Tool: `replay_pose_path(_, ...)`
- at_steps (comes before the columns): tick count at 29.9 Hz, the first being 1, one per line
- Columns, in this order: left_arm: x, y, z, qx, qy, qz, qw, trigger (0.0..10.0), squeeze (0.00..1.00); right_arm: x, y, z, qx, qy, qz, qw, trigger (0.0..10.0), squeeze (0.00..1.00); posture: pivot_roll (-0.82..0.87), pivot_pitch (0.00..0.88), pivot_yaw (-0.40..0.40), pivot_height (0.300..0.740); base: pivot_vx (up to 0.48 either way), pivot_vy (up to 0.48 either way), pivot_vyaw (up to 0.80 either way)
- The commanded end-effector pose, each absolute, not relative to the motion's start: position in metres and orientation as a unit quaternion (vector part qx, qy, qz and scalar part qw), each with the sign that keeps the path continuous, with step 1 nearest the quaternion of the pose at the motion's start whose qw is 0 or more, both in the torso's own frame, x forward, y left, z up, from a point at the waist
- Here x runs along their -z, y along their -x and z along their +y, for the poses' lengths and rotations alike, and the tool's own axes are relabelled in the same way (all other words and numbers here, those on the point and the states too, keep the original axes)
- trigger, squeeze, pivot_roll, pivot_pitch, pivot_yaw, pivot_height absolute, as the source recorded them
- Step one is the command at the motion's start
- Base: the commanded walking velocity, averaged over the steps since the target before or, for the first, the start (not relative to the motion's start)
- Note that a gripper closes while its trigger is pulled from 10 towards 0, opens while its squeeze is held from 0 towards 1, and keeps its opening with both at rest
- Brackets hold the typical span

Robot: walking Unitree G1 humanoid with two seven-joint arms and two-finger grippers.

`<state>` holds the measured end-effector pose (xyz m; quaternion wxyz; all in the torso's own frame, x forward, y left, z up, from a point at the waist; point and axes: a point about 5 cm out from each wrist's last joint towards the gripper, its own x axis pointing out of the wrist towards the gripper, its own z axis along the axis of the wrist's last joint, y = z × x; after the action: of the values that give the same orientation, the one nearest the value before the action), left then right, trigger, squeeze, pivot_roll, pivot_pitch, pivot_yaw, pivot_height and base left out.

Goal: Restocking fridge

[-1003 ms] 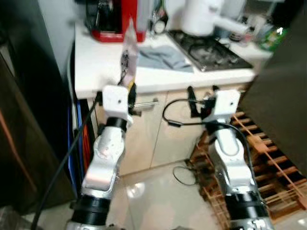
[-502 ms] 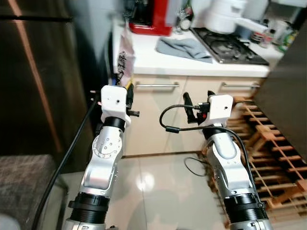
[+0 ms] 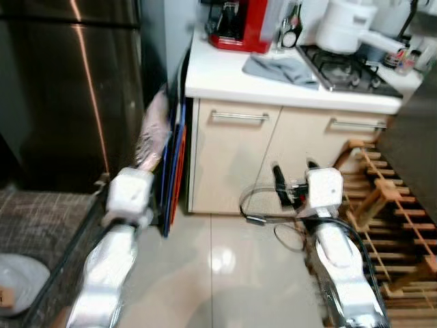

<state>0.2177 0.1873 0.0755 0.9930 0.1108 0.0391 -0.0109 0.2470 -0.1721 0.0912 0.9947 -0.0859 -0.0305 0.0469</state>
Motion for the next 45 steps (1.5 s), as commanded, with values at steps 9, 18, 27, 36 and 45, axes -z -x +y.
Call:
replay_pose_path(9,-0.033,-0.160,0.189,0.020,-0.127,0.022,0.991,10.0,0.00,-0.077,-0.233,-0.194,-0.040,0.104,-0.009,0.994,10.0,0.00,-0.04,0.000,-0.056,0.740,0.000,-0.160,0.00)
replay_pose_path(18,-0.063,-0.203,0.165,0.058,-0.127,-0.055,0.989,10.0,0.00,-0.079,-0.266,-0.182,-0.027,0.061,-0.020,0.998,10.0,0.00,-0.03,0.000,-0.019,0.740,0.000,-0.480,0.00)
replay_pose_path(27,-0.075,-0.225,0.167,0.075,-0.113,-0.059,0.989,10.0,0.00,-0.078,-0.266,-0.178,-0.027,0.057,-0.021,0.998,10.0,0.00,-0.06,0.000,0.004,0.740,0.000,-0.480,0.00)
replay_pose_path(36,-0.082,-0.229,0.156,0.110,-0.109,-0.070,0.985,10.0,0.00,-0.079,-0.262,-0.174,-0.028,0.061,-0.024,0.997,10.0,0.00,-0.10,0.000,0.010,0.740,0.000,-0.480,0.00)
replay_pose_path(45,-0.096,-0.250,0.155,0.092,-0.097,-0.076,0.988,10.0,0.00,-0.085,-0.263,-0.175,-0.033,0.060,-0.027,0.997,10.0,0.00,-0.11,0.000,-0.001,0.740,0.000,-0.107,0.00)
